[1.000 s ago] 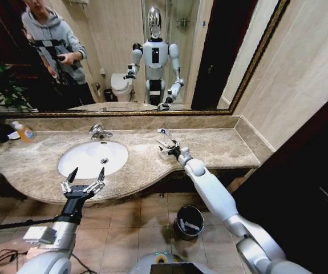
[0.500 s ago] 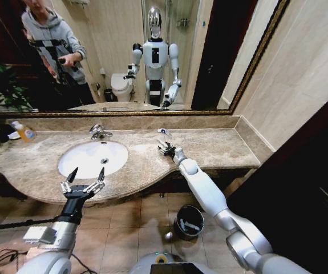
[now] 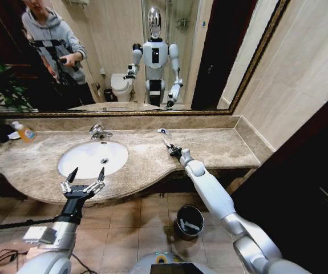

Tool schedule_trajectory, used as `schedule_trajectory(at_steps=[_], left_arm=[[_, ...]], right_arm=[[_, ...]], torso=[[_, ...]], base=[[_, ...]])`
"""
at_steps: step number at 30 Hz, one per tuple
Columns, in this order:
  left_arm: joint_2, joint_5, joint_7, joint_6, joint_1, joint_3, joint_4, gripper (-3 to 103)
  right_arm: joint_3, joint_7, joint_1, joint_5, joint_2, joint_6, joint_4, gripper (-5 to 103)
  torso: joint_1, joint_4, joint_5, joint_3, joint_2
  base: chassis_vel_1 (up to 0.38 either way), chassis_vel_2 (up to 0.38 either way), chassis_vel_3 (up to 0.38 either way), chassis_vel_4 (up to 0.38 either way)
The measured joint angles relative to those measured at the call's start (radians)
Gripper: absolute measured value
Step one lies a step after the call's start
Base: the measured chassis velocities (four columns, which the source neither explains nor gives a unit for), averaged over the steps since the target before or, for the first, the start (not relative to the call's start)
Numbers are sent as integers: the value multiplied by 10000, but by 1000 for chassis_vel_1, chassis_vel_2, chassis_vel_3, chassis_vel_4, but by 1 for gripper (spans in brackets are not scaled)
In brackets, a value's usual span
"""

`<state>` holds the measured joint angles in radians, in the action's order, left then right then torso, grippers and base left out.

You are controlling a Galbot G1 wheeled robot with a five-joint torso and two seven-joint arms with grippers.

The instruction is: Pick up the trash from the sink and place it in the trash bin.

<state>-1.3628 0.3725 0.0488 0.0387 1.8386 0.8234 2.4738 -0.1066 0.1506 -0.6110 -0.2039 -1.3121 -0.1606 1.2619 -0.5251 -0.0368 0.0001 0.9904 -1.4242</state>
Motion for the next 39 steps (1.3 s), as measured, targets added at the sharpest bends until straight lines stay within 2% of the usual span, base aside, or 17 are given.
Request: schedule_trajectory(at_steps=[9, 12, 14, 16, 18, 20, 24, 26, 31, 35, 39], left_arm=[[0, 0, 0, 0, 0, 0, 0, 100], [-1, 0, 0, 0, 0, 0, 0, 100], [3, 0, 1, 0, 0, 0, 1, 100], [1, 0, -1, 0, 1, 0, 1, 100], [1, 0, -1, 0, 1, 0, 1, 100], [0, 0, 0, 0, 0, 0, 1, 100], [0, 0, -1, 0, 0, 0, 0, 100], [0, -1, 0, 0, 0, 0, 1, 100], [-1, 0, -1, 0, 0, 0, 0, 100], [0, 0, 0, 0, 0, 0, 0, 100], [0, 0, -1, 0, 0, 0, 1, 100]], right_arm=[[-455, -108, -1041, -396, 813, 48, 1885, 18], [-1173, -46, -2319, -46, 1391, 748, 3243, 18], [-1305, -63, -2597, -33, 1499, 786, 3539, 18], [-1697, -182, -3554, -123, 1779, 886, 4527, 18], [-1697, -182, -3554, -123, 1779, 886, 4527, 18], [-2455, -436, -4922, -392, 1949, 1027, 5979, 18], [-3443, -525, -6387, -715, 1872, 1143, 7108, 18], [-3995, -635, -7470, -753, 1665, 1538, 7594, 18], [-4280, -879, -8754, -769, 1363, 1888, 8066, 18], [-4399, -883, -9904, -557, 866, 2380, 8250, 18], [-4303, -744, -10734, 36, 383, 3132, 7584, 18]], torso=[[-1, -2, 2, 0, 0], [0, 0, 0, 0, 0], [0, 2, 2, 0, 0], [2, 5, 2, -1, -1], [2, 5, 2, -1, -1], [1, -2, 1, -2, -1], [1, 1, 2, -1, -1], [2, 4, 4, -1, -1], [2, 1, 1, -1, -1], [1, 1, 0, -1, -1], [1, 1, -2, -1, -2]], base=[[0, 0, 0, 0], [0, 0, 0, 0], [0, 0, 0, 0], [0, 0, 0, 0], [0, 0, 0, 0], [0, 0, 0, 0], [0, 0, 0, 0], [0, 0, 0, 0], [0, 0, 0, 0], [0, 0, 0, 0], [0, 0, 0, 0]])
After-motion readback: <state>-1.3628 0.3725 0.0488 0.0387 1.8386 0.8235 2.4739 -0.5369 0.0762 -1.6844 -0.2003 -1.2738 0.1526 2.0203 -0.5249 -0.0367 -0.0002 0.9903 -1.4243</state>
